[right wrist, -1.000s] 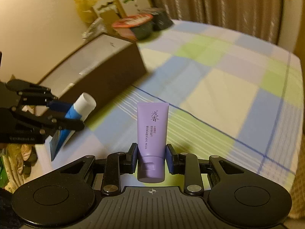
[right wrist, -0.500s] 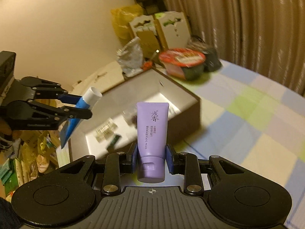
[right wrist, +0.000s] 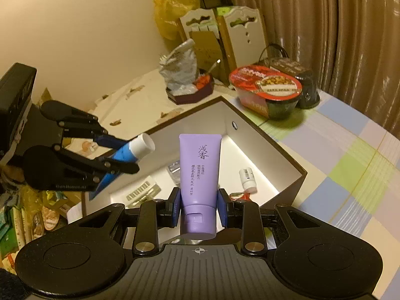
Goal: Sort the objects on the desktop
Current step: 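Carry the blue tube and lavender tube over the brown box with both tools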
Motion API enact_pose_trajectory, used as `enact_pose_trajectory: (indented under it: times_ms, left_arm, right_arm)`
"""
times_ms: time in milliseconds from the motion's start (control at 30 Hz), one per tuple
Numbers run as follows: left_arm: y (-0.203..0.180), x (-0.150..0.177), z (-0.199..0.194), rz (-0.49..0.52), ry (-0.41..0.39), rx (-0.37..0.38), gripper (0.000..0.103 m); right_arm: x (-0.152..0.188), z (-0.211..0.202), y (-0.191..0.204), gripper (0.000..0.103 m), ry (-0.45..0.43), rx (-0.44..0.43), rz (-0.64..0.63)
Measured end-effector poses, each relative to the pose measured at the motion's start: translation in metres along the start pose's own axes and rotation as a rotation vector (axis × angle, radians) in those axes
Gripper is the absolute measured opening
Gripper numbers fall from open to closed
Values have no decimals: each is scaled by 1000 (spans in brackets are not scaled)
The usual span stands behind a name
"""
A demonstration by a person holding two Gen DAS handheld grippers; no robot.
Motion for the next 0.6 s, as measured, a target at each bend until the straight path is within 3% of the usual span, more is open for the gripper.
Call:
enact_pose_trajectory:
  times_ms: [367,533,600]
  left_arm:
    - [-1,22,55,-36,105,111,25]
    - [8,33,82,-90,172,94,27]
    - [15,36,93,-96,190,51,37]
  right_arm:
    - [-3,37,-14,29,72,24,36]
    - [-3,47,-22,29,96,33,37]
    - [-3,52,-25,29,107,36,38]
Point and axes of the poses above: each gripper's, at about its wrist camera, not at the fingertips, and z roughly the way its jaws point, y to its left, x to its underside, the point moved 4 cm from there along z, roughly the way its jaws point
